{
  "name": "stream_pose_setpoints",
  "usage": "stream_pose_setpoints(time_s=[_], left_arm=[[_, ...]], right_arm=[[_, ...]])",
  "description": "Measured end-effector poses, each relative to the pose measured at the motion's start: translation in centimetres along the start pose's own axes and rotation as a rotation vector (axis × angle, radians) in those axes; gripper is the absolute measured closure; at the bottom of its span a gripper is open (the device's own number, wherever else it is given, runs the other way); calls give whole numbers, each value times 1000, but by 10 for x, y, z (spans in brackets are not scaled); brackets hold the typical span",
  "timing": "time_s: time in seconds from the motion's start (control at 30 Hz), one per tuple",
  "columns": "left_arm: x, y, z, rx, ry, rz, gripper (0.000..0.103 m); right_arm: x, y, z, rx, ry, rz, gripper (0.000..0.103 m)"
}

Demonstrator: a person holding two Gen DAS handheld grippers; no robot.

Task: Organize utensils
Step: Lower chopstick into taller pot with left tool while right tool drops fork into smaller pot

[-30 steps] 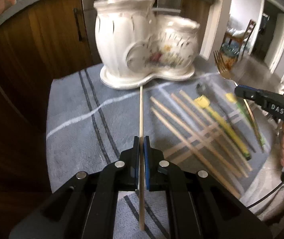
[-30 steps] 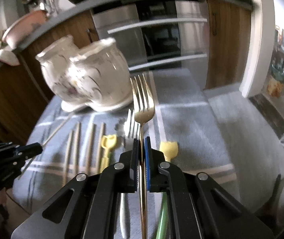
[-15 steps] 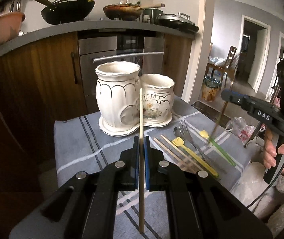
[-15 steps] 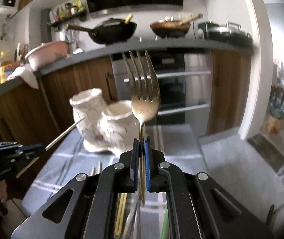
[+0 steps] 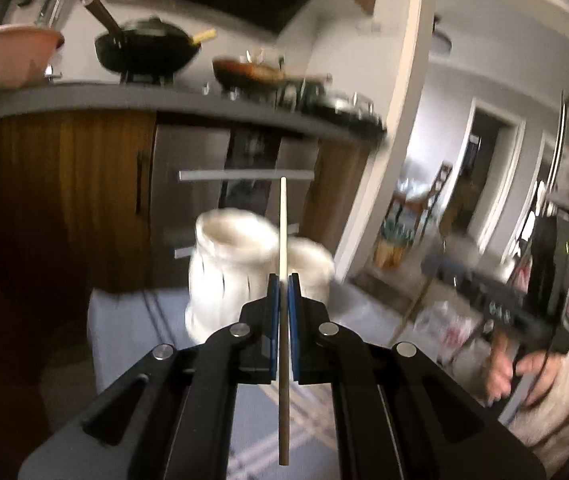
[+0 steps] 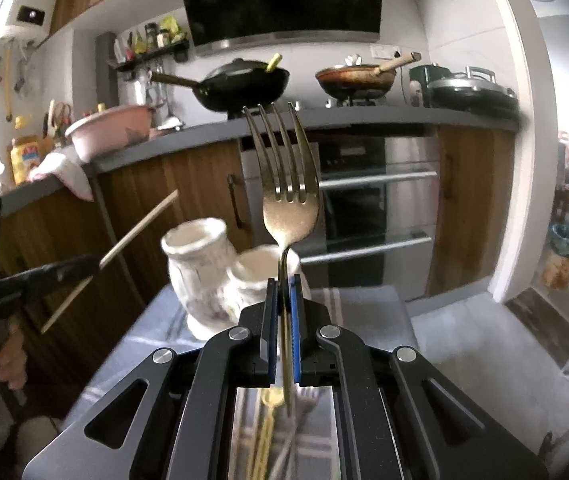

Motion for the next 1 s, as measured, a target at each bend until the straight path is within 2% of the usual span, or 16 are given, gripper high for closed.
stream_pose_setpoints(time_s=[0.17,0.3,0.47,0.67,1.0], left_arm=[[12,11,37,-13,-130,-35,99],[27,24,54,-47,-194,-84,99],[65,45,76,-101,-201,-146,99],[102,62,81,-155,-197,-165,99],[134,56,75,-101,-186,-125,99]], right_arm=[[0,7,30,-17,-74,14,96],[4,13,52,-36,-128,18,96],[16,11,74,-3,-179,61,96],[43,0,82,59,-187,84,96],[80,-16,70,113,-130,92,96]])
Point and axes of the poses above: each gripper's, at about its wrist camera, not at the fingertips, and x roughly the way its jaws point, y to its left, z to its top, the point moved 3 cm from there along x, roughly the way its jaws point, and after that the axes turned 10 degrees about y, right-handed, at the moved point
